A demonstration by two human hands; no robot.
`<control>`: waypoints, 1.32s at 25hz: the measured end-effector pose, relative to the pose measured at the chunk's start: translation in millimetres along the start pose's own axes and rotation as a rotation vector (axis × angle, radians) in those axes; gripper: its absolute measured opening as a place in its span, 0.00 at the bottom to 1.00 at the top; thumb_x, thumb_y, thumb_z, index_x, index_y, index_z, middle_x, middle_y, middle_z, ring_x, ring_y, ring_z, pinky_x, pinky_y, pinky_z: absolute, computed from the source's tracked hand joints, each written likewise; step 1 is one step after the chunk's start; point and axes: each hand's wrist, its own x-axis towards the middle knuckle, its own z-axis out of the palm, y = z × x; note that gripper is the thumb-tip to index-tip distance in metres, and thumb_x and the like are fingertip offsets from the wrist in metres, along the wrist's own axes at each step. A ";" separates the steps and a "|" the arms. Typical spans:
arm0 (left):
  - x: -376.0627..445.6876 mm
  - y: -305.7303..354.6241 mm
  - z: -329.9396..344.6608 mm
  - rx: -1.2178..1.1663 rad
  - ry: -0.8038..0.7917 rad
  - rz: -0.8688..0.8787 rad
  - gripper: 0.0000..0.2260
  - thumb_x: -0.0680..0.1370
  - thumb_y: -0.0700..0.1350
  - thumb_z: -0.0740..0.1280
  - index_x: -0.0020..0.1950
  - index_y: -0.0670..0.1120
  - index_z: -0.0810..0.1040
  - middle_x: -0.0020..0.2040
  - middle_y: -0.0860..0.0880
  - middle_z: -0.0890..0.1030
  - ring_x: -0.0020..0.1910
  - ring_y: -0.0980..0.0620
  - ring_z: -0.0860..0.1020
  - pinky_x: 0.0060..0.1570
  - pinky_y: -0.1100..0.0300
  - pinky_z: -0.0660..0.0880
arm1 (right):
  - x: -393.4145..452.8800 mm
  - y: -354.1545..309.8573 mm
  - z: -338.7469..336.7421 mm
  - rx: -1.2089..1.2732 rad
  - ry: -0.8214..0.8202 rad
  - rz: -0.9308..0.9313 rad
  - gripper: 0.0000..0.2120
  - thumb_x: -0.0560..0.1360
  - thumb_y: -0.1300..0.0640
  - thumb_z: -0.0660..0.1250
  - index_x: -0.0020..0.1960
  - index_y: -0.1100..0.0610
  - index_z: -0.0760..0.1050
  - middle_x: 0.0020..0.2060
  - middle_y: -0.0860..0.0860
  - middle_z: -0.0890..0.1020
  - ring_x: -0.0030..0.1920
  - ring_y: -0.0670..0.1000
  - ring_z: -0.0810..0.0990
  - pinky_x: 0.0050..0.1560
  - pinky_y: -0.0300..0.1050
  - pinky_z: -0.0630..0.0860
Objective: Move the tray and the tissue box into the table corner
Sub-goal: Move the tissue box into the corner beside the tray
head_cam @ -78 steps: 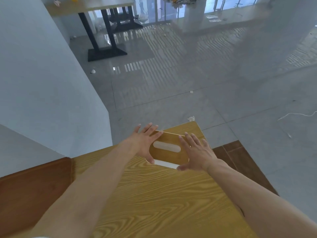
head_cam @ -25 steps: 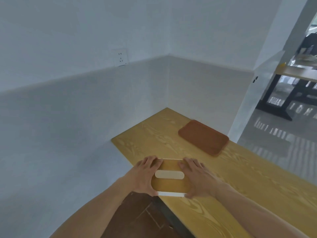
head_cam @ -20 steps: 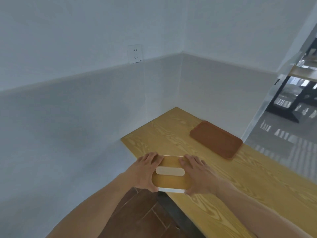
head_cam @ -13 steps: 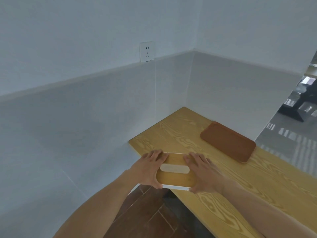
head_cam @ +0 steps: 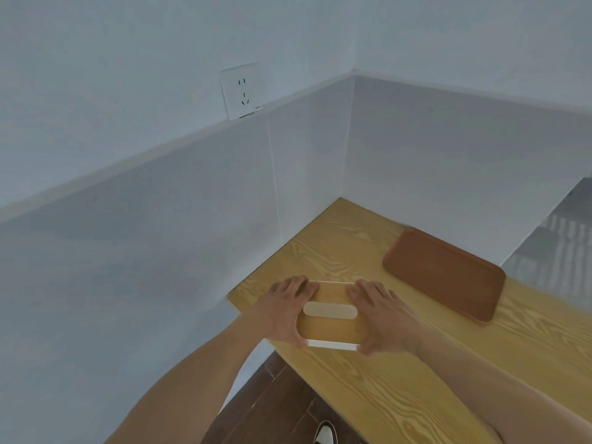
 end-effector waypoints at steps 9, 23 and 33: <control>103.5 -37.4 -6.6 0.079 -0.114 0.119 0.53 0.60 0.66 0.72 0.77 0.50 0.50 0.74 0.45 0.59 0.72 0.44 0.61 0.72 0.45 0.60 | 55.1 45.1 11.9 0.113 -0.049 0.162 0.59 0.59 0.35 0.73 0.78 0.51 0.43 0.77 0.54 0.51 0.75 0.57 0.50 0.74 0.57 0.57; 234.2 -123.2 -11.3 0.245 -0.293 0.325 0.56 0.63 0.64 0.76 0.79 0.49 0.45 0.77 0.43 0.54 0.76 0.42 0.57 0.74 0.41 0.56 | 155.7 55.3 24.0 0.232 -0.066 0.429 0.60 0.61 0.34 0.75 0.79 0.53 0.43 0.78 0.56 0.51 0.76 0.58 0.51 0.75 0.56 0.58; 287.0 -166.1 -12.6 0.307 -0.359 0.323 0.60 0.62 0.57 0.78 0.79 0.51 0.38 0.78 0.44 0.50 0.77 0.43 0.53 0.75 0.38 0.52 | 218.6 54.5 23.4 0.269 -0.064 0.521 0.60 0.61 0.36 0.76 0.79 0.53 0.43 0.78 0.57 0.51 0.76 0.59 0.52 0.74 0.57 0.59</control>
